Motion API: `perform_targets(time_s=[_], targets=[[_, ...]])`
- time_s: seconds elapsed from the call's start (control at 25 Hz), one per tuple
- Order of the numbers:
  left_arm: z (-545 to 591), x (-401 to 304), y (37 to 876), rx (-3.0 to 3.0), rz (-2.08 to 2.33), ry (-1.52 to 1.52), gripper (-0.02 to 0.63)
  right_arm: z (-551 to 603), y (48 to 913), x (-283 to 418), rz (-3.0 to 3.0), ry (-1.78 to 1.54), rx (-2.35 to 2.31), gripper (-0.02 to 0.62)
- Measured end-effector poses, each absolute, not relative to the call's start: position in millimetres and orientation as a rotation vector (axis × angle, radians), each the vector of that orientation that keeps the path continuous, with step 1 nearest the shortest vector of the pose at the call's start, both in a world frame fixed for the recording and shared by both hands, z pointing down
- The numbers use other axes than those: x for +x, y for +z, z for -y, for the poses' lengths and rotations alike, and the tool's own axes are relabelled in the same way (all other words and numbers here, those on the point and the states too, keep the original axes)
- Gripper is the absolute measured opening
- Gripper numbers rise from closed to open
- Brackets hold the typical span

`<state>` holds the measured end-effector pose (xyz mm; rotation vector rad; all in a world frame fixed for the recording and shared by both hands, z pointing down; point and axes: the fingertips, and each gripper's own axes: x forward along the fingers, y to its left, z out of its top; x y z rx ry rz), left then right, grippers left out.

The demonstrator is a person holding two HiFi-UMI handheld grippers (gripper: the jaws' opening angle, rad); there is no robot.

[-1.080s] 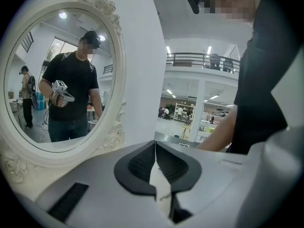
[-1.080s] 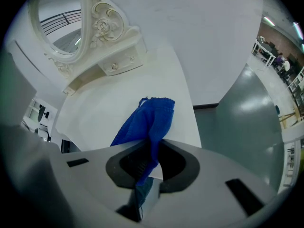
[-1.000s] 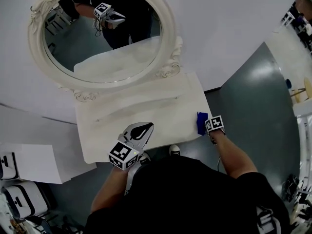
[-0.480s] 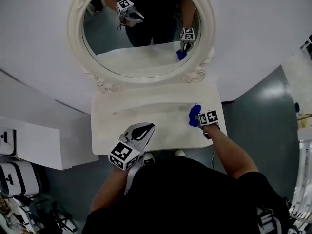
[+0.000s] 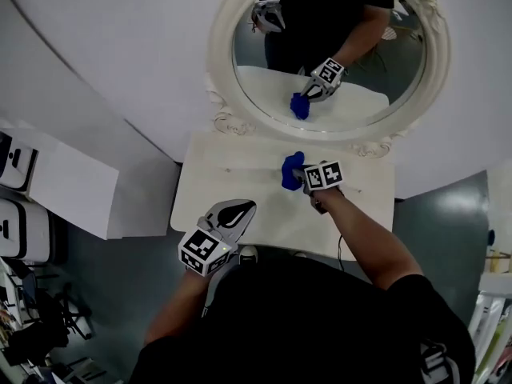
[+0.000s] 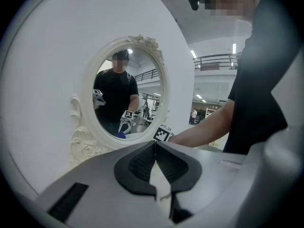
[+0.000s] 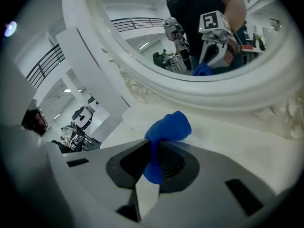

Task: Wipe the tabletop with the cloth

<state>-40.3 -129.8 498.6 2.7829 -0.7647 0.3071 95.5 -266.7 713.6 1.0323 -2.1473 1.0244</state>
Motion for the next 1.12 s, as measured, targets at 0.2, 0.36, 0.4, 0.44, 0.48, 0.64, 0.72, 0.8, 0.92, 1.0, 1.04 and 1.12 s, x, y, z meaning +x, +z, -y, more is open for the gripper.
perform_targets(time_s=[0.2,0.36,0.4,0.44,0.48,0.64,0.72,0.8,0.92,1.0,1.04,1.12], targets=[[137.7,-91.7,503.8,2.735,0.882,0.304,0.012,307.0,706.5,-2.0,2.226,0.997,0.903,0.037],[144.6,-125.1,505.4,2.7,0.956,0.306,0.012,330.5,707.2,-73.0,2.294,1.02,0.805,0.037],[146.0,-131.9,505.5,2.691,0.969,0.306,0.012,335.4,707.7,-89.5,2.311,1.026,0.783,0.037],[147.1,-137.6,505.8,2.685,0.979,0.308,0.012,340.2,708.5,-104.4,2.327,1.033,0.763,0.037],[148.0,-141.9,505.9,2.681,0.986,0.312,0.012,344.7,709.1,-117.1,2.341,1.04,0.746,0.037],[149.3,-153.3,505.3,2.676,1.011,0.333,0.012,358.1,714.9,-152.0,2.372,1.056,0.704,0.037],[149.7,-160.1,505.6,2.678,1.022,0.344,0.012,362.2,724.1,-160.5,2.358,1.068,0.709,0.037],[149.5,-165.0,506.3,2.68,1.026,0.35,0.012,365.4,735.2,-160.6,2.332,1.079,0.73,0.037],[149.3,-171.8,506.6,2.684,1.031,0.36,0.012,369.2,749.8,-151.5,2.28,1.081,0.776,0.037],[149.8,-174.7,506.8,2.689,1.031,0.365,0.012,370.1,758.1,-141.2,2.239,1.08,0.807,0.037],[150.0,-175.1,506.8,2.691,1.028,0.365,0.012,369.7,762.4,-134.5,2.216,1.08,0.825,0.037],[149.6,-173.6,506.5,2.693,1.017,0.362,0.012,367.7,769.8,-119.7,2.17,1.086,0.866,0.037]])
